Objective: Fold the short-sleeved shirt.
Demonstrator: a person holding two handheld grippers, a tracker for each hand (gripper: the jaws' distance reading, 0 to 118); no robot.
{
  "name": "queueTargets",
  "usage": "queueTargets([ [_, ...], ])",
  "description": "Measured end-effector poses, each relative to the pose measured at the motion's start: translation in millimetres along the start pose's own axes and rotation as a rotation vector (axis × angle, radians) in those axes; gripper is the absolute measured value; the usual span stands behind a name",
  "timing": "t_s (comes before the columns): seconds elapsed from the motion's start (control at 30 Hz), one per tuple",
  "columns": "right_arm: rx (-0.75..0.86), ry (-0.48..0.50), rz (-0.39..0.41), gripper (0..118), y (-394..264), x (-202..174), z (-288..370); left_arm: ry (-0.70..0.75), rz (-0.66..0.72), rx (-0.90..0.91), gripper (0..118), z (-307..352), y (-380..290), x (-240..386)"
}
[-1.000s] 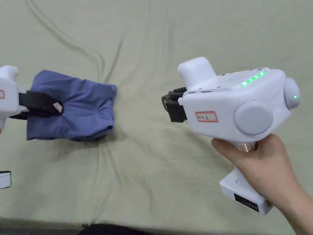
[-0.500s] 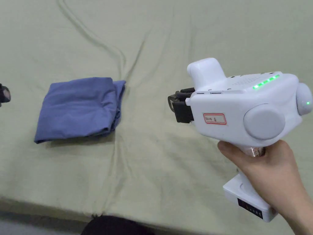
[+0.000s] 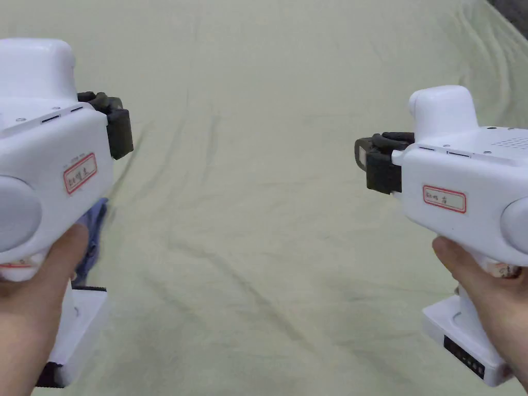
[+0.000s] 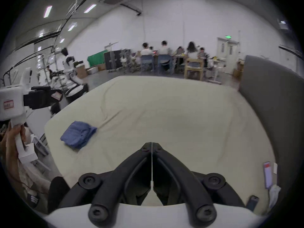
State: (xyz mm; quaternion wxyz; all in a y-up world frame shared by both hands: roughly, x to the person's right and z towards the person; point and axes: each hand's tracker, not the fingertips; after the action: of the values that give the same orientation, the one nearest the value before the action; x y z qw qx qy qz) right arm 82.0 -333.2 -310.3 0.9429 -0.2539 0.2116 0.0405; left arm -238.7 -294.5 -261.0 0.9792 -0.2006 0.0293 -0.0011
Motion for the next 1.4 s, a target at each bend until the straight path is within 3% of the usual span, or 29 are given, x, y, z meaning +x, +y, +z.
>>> queueTargets([
  [0.13, 0.08, -0.154, -0.019, 4, 5, 53, 51, -0.07, 0.008, 0.041, 0, 7, 19, 49],
  [0.3, 0.212, -0.254, -0.027, 4, 17, 88, 102, -0.025, -0.082, 0.109, 0, 28, 39, 85],
  [0.33, 0.248, -0.276, -0.031, 16, 20, 91, 110, -0.023, -0.071, 0.128, 3, 34, 42, 86],
  [0.37, 0.287, -0.288, -0.035, 67, 21, 92, 116, -0.019, -0.057, 0.159, 38, 41, 45, 85],
  [0.4, 0.32, -0.312, -0.027, 107, 22, 91, 121, -0.009, -0.044, 0.179, 86, 40, 47, 84],
  [0.43, 0.333, -0.323, -0.028, 118, 23, 92, 123, 0.005, -0.037, 0.186, 116, 43, 48, 83],
  [0.47, 0.334, -0.302, -0.027, 118, 23, 92, 123, 0.005, -0.036, 0.18, 117, 48, 48, 82],
  [0.5, 0.446, -0.294, 0.004, 118, 21, 93, 129, 0.012, -0.041, 0.223, 117, 55, 47, 80],
  [0.83, 0.423, -0.285, -0.021, 118, 32, 83, 139, 0.061, -0.031, 0.217, 117, 65, 52, 57],
  [1.4, 0.463, -0.327, 0.032, 118, 46, 65, 143, 0.053, 0.017, 0.285, 117, 83, 51, 39],
])
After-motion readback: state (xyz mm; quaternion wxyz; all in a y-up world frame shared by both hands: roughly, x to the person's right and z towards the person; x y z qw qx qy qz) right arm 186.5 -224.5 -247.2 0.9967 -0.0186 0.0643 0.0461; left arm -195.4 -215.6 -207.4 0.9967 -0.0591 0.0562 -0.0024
